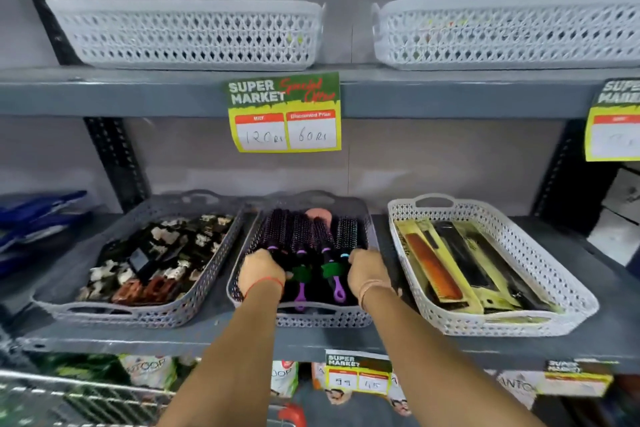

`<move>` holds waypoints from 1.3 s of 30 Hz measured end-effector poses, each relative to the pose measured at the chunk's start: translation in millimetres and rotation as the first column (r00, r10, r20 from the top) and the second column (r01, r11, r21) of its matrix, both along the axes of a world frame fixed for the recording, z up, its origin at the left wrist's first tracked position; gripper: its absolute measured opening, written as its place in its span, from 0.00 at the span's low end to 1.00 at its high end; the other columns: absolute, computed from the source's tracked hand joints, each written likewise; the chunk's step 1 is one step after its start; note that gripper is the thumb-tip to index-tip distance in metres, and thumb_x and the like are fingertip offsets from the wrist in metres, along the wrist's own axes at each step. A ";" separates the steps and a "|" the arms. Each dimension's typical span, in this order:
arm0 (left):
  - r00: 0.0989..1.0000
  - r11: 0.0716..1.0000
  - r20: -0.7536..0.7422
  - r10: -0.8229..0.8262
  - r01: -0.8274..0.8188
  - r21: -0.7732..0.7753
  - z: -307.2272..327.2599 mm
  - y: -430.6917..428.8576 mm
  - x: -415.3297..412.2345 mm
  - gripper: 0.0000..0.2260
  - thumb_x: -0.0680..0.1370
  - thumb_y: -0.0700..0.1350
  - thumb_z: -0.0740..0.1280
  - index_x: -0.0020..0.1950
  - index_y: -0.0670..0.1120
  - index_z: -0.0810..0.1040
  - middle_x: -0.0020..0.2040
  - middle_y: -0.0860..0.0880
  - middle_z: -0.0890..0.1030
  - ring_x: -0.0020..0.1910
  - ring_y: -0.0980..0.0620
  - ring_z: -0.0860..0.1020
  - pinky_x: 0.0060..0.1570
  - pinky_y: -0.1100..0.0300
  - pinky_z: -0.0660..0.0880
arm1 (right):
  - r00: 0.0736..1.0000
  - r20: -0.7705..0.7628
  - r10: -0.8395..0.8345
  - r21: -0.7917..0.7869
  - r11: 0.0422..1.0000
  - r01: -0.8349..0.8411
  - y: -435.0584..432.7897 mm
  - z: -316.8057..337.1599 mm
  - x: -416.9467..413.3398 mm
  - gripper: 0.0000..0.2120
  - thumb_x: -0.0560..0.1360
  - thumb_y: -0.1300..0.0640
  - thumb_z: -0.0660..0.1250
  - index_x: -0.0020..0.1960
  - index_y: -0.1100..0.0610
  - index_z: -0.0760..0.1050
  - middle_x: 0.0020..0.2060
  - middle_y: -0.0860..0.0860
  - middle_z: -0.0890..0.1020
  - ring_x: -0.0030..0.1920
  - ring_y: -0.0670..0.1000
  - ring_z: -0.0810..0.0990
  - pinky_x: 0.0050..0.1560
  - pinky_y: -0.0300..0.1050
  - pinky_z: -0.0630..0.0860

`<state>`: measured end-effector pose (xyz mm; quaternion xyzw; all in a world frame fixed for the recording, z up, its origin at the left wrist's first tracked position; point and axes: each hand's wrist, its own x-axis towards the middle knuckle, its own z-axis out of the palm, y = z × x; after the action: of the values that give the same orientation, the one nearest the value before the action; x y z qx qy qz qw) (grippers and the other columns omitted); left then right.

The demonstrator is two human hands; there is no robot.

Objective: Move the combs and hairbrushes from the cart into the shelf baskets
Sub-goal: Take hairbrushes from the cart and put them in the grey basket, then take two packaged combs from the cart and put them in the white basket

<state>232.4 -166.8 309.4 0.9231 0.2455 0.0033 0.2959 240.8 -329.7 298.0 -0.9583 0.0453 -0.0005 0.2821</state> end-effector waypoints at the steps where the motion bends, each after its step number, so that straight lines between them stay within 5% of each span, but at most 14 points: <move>1: 1.000 1.000 -0.003 -0.007 0.007 -0.005 0.9 5.3 -4.6 0.20 0.69 0.48 0.74 0.55 0.37 0.79 0.57 0.38 0.81 0.58 0.40 0.79 0.54 0.51 0.76 | 1.000 -0.004 0.002 -0.002 1.000 -0.002 0.3 2.3 -3.4 0.19 0.74 0.69 0.54 0.63 0.62 0.72 0.65 0.62 0.69 0.61 0.61 0.75 0.64 0.46 0.70; 8: 0.942 0.979 0.298 0.156 -0.106 -0.176 34.3 101.1 -78.2 0.23 0.78 0.55 0.60 0.51 0.35 0.80 0.54 0.32 0.81 0.57 0.36 0.78 0.58 0.50 0.75 | 0.992 0.092 0.087 0.276 0.955 -0.109 40.1 52.4 -45.6 0.20 0.75 0.50 0.64 0.63 0.59 0.70 0.61 0.60 0.75 0.58 0.60 0.76 0.61 0.51 0.72; 12: 0.846 0.861 0.360 0.393 -0.201 -0.467 22.9 176.6 -131.7 0.27 0.77 0.58 0.58 0.45 0.34 0.80 0.45 0.33 0.84 0.46 0.37 0.82 0.51 0.47 0.79 | 0.947 0.073 0.313 0.682 0.677 -0.276 123.2 75.2 -91.8 0.12 0.75 0.41 0.59 0.47 0.50 0.72 0.45 0.56 0.81 0.31 0.52 0.80 0.25 0.41 0.76; 15: 0.786 0.678 0.239 0.570 -0.285 -0.678 -6.3 214.5 -186.6 0.23 0.78 0.57 0.58 0.35 0.39 0.75 0.21 0.46 0.79 0.19 0.51 0.78 0.21 0.68 0.73 | 0.808 -0.101 0.581 0.748 0.580 -0.324 192.3 51.7 -123.9 0.22 0.74 0.36 0.53 0.59 0.49 0.67 0.41 0.53 0.81 0.27 0.50 0.81 0.23 0.39 0.77; 16: 0.796 0.670 0.188 0.575 -0.327 -0.666 -21.4 225.9 -203.7 0.21 0.78 0.56 0.58 0.38 0.41 0.76 0.22 0.47 0.79 0.17 0.53 0.77 0.19 0.69 0.71 | 0.742 -0.176 0.647 0.745 0.580 -0.329 214.4 37.0 -131.0 0.26 0.74 0.35 0.51 0.64 0.50 0.65 0.41 0.54 0.81 0.29 0.50 0.82 0.25 0.40 0.78; 18: 0.835 0.680 0.022 0.550 -0.432 -0.593 -59.0 237.9 -237.0 0.19 0.79 0.55 0.56 0.53 0.42 0.78 0.38 0.41 0.80 0.29 0.48 0.80 0.26 0.64 0.73 | 0.613 -0.335 0.716 0.710 0.619 -0.335 248.3 2.8 -144.2 0.32 0.73 0.33 0.48 0.69 0.53 0.62 0.46 0.56 0.81 0.33 0.53 0.81 0.30 0.43 0.78; 19: 0.820 0.608 -0.096 0.564 -0.491 -0.624 -77.9 242.6 -254.2 0.22 0.80 0.57 0.53 0.52 0.41 0.77 0.40 0.41 0.77 0.31 0.47 0.76 0.27 0.64 0.72 | 0.547 -0.406 0.732 0.685 0.640 -0.348 261.0 -16.9 -148.2 0.34 0.74 0.33 0.46 0.70 0.54 0.60 0.51 0.59 0.80 0.35 0.54 0.80 0.32 0.44 0.77; 22: 0.741 0.360 -0.358 0.568 -0.615 -0.702 -130.3 244.2 -292.7 0.27 0.79 0.61 0.44 0.35 0.43 0.68 0.33 0.46 0.69 0.29 0.51 0.66 0.30 0.65 0.63 | 0.397 -0.544 0.739 0.609 0.673 -0.418 290.7 -76.9 -146.2 0.34 0.74 0.34 0.44 0.74 0.53 0.53 0.58 0.62 0.76 0.38 0.54 0.80 0.34 0.45 0.77; 26: 0.567 0.216 -0.466 0.679 -0.762 -0.611 -202.0 249.8 -308.2 0.26 0.80 0.59 0.48 0.48 0.39 0.75 0.35 0.46 0.72 0.30 0.49 0.69 0.33 0.63 0.64 | 0.278 -0.670 0.689 0.530 0.705 -0.471 309.5 -153.0 -136.5 0.31 0.76 0.37 0.47 0.73 0.55 0.55 0.63 0.64 0.74 0.47 0.62 0.80 0.41 0.53 0.76; 29: 0.401 0.043 -0.492 0.773 -0.806 -0.590 -249.5 244.9 -306.2 0.23 0.81 0.50 0.54 0.67 0.34 0.70 0.41 0.44 0.76 0.32 0.50 0.70 0.33 0.62 0.66 | 0.180 -0.740 0.648 0.491 0.704 -0.514 308.5 -208.7 -136.9 0.34 0.71 0.32 0.50 0.66 0.56 0.63 0.45 0.56 0.78 0.38 0.55 0.79 0.26 0.42 0.74; 31: 0.376 0.113 -0.536 0.756 -0.881 -0.459 -289.7 235.9 -297.8 0.24 0.82 0.50 0.52 0.68 0.33 0.69 0.60 0.37 0.77 0.47 0.44 0.76 0.46 0.57 0.72 | 0.146 -0.753 0.641 0.461 0.673 -0.578 309.2 -255.8 -135.3 0.25 0.72 0.34 0.50 0.54 0.54 0.66 0.35 0.49 0.71 0.32 0.48 0.72 0.20 0.36 0.72; 34: 0.436 0.377 -0.642 0.630 -0.895 -0.238 -345.1 227.7 -289.4 0.27 0.81 0.55 0.52 0.74 0.39 0.62 0.75 0.39 0.64 0.72 0.41 0.64 0.69 0.54 0.63 | 0.174 -0.785 0.594 0.401 0.702 -0.588 309.8 -309.7 -130.8 0.14 0.77 0.42 0.52 0.38 0.47 0.65 0.33 0.47 0.67 0.30 0.47 0.69 0.17 0.34 0.66; 36: 0.440 0.512 -0.711 0.549 -0.849 -0.129 -380.4 225.6 -287.4 0.32 0.79 0.58 0.51 0.77 0.41 0.52 0.78 0.42 0.54 0.77 0.42 0.52 0.76 0.51 0.54 | 0.210 -0.779 0.591 0.369 0.702 -0.609 307.4 -338.9 -127.1 0.12 0.78 0.44 0.54 0.38 0.47 0.65 0.33 0.44 0.67 0.31 0.46 0.71 0.17 0.33 0.65; 39: 0.398 0.560 -0.700 0.593 -0.828 0.004 -420.8 227.3 -282.7 0.36 0.78 0.61 0.47 0.77 0.40 0.43 0.79 0.41 0.44 0.78 0.40 0.45 0.77 0.49 0.46 | 0.295 -0.727 0.620 0.361 0.711 -0.604 296.4 -367.0 -121.9 0.03 0.78 0.53 0.58 0.51 0.51 0.67 0.34 0.47 0.73 0.32 0.44 0.75 0.16 0.31 0.66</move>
<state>-50.3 60.5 -111.4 0.5969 0.7017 -0.2210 0.3202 118.9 -33.3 -69.0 -0.7861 -0.1993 0.5441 0.2150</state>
